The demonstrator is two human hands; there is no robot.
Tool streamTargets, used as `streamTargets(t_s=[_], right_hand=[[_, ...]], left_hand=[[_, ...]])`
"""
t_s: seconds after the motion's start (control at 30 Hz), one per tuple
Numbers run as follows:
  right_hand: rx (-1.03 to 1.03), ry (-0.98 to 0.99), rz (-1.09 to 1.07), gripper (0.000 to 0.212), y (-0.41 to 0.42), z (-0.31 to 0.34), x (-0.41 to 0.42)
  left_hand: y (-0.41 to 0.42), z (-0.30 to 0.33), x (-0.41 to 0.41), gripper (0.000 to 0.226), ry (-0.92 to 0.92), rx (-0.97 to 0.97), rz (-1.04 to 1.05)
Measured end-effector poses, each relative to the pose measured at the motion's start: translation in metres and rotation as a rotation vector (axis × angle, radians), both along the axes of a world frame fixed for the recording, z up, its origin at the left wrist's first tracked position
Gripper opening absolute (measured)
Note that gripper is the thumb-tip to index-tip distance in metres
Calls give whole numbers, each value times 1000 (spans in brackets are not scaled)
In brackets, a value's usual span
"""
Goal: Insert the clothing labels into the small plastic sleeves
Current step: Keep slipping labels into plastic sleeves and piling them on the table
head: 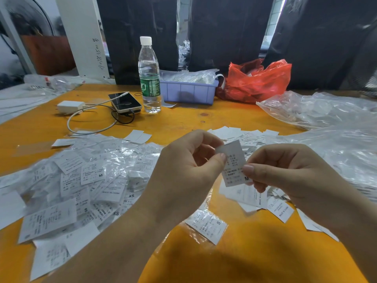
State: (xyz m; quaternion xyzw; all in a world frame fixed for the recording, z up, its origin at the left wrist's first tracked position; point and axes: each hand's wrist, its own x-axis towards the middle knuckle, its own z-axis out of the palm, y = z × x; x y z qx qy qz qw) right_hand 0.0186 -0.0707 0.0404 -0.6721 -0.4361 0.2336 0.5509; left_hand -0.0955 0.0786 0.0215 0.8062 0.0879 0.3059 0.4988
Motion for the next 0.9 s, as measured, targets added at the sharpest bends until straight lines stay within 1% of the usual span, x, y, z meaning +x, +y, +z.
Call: streamTargets(t_s=[0.17, 0.2, 0.27, 0.33, 0.43, 0.53, 0.7, 0.9], right_hand=[[-3, -28, -11, 21, 0, 0, 0], [-4, -31, -14, 20, 0, 0, 1], [-3, -31, -28, 18, 0, -1, 2], [16, -14, -43, 19, 1, -2, 3], [54, 11, -46, 21, 2, -3, 4], [54, -4, -46, 20, 2, -3, 4], [63, -8, -61, 24, 2, -4, 5], [58, -28, -60, 23, 2, -5, 4]], left_hand=[[0, 0, 0, 7, 19, -22, -21], [1, 0, 0, 7, 22, -53, -35], [5, 0, 1, 7, 29, -175, -90], [8, 0, 2, 11, 28, -271, -144], [9, -2, 4, 17, 11, -262, -172], [8, -2, 4, 12, 19, -269, -200], [5, -1, 5, 16, 35, -292, -222], [5, -2, 3, 11, 52, -288, -213]])
